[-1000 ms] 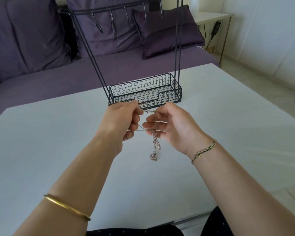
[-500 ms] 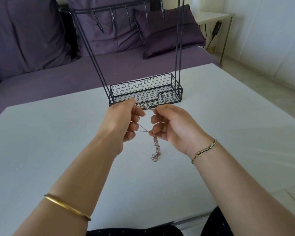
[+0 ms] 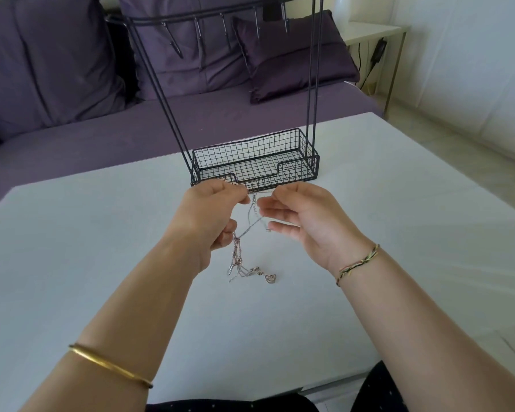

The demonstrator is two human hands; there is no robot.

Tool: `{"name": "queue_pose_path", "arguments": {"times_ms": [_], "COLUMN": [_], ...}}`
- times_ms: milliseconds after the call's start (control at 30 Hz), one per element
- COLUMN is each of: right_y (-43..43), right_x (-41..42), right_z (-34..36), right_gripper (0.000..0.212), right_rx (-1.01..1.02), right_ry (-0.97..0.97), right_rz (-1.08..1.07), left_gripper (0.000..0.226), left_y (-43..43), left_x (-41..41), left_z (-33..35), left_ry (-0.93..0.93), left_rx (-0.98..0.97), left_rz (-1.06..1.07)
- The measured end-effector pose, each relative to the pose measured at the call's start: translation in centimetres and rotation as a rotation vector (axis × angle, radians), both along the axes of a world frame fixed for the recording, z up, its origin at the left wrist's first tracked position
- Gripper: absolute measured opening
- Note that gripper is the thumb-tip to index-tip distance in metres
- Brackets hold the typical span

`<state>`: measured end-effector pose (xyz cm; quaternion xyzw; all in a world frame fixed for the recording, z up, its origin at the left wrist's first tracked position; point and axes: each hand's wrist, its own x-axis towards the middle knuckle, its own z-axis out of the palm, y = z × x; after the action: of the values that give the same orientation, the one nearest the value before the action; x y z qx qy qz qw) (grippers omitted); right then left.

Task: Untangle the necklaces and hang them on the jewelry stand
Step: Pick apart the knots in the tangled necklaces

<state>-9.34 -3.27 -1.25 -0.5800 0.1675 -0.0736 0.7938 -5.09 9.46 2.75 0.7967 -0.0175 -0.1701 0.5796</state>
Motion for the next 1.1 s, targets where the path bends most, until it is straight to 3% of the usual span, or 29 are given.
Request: {"name": "queue_pose_path", "arguments": {"times_ms": [200,400,633,1100], "right_y": [0.18,0.13,0.34,0.27], "right_x": [-0.01,-0.08,-0.42,-0.32], "right_z": [0.09,0.40,0.93,0.81], "right_gripper": [0.011,0.010,0.013,0.014], "right_rx": [-0.160,0.068,0.041,0.115], "right_ry": [-0.035,-0.076,-0.012,0.073], "right_rz": [-0.081,-0.087,-0.076,-0.153], "left_gripper": [0.006,0.008,0.010,0.022], "left_y": [0.10,0.45,0.50,0.10], "left_x": [0.02,0.07,0.24,-0.03], "left_z": [0.11,-0.08,-0.83,-0.56], "left_ry": [-0.065,-0.149,-0.274,-0.177], "left_rx": [0.025,0.061,0.180,0.209], "left_rz": [-0.002,-0.045,-0.064,-0.066]}}
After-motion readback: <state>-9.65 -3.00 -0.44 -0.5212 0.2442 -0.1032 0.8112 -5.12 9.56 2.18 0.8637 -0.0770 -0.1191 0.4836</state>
